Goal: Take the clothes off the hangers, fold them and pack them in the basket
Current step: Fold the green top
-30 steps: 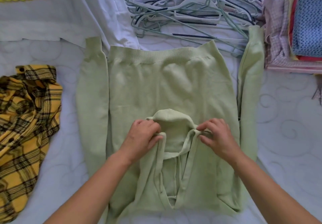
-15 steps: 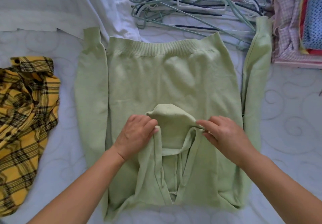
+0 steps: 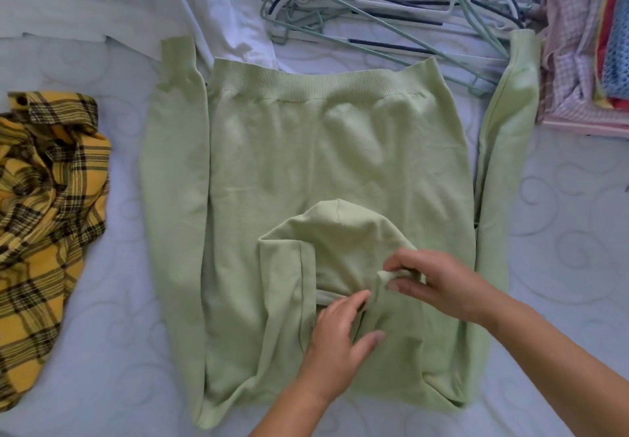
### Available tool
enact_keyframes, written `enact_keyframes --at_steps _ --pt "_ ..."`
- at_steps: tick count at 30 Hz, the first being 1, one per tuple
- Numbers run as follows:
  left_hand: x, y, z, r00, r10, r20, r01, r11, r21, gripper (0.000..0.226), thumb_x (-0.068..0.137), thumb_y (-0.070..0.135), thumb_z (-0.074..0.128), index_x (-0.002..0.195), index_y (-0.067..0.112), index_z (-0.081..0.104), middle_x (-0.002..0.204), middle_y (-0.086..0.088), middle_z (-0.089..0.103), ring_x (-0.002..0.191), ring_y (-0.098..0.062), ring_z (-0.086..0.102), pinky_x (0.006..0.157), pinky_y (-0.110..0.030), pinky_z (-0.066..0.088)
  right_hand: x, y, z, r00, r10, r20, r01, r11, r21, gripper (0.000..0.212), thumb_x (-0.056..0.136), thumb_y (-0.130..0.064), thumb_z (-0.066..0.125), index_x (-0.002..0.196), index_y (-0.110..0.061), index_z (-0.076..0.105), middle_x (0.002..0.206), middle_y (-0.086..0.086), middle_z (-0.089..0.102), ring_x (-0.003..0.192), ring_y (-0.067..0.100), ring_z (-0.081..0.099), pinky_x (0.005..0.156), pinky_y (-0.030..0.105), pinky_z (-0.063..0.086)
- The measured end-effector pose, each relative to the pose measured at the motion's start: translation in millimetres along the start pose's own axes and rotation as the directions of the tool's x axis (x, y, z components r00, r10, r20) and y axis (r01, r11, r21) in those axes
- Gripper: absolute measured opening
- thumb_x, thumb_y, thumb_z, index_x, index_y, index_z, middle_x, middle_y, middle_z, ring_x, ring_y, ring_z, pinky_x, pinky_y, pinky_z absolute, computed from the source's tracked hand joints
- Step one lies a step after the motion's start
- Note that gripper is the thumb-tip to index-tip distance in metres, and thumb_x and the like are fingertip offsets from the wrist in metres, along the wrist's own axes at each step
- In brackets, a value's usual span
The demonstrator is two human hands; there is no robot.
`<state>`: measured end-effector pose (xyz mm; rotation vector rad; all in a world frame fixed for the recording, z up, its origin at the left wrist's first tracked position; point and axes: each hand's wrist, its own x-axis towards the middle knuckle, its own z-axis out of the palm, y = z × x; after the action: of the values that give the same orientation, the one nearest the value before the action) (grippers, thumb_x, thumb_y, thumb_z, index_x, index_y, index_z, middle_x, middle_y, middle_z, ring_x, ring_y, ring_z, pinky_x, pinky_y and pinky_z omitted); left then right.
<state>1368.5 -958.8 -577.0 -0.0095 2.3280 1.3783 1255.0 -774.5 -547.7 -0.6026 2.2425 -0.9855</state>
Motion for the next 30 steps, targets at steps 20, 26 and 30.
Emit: enact_keyframes --at_steps 20,26,30 --pt "5 -27 -23 0.959 0.217 -0.182 -0.059 0.783 0.62 0.044 0.087 0.051 0.039 0.116 0.019 0.048 0.124 -0.005 0.052 0.119 -0.018 0.042 0.099 -0.033 0.028 -1 20 56 0.91 0.024 -0.414 -0.136 0.96 -0.245 0.047 0.093 -0.041 0.042 0.13 -0.013 0.043 0.137 0.003 0.043 0.131 0.012 0.034 0.111 0.021 0.023" --pt "28 13 27 0.896 -0.025 -0.443 0.179 0.934 0.308 0.036 0.072 0.054 0.051 0.089 0.024 0.041 0.081 0.004 0.054 0.078 -0.012 0.039 0.072 -0.026 0.029 -46 3 86 0.558 0.775 -0.297 -0.489 0.596 0.637 0.013 0.084 -0.022 0.067 0.082 -0.021 0.055 0.078 0.001 0.06 0.072 0.018 0.054 0.061 0.014 0.042" --pt "26 16 47 0.861 -0.095 -0.501 0.322 0.862 0.391 0.034 0.065 0.046 0.071 0.08 0.023 0.052 0.089 -0.001 0.052 0.083 -0.016 0.038 0.072 -0.032 0.042 -43 9 87 0.547 0.787 -0.287 -0.468 0.571 0.674 0.011 0.083 -0.015 0.069 0.076 -0.014 0.06 0.07 0.003 0.058 0.062 0.013 0.05 0.057 0.018 0.042"
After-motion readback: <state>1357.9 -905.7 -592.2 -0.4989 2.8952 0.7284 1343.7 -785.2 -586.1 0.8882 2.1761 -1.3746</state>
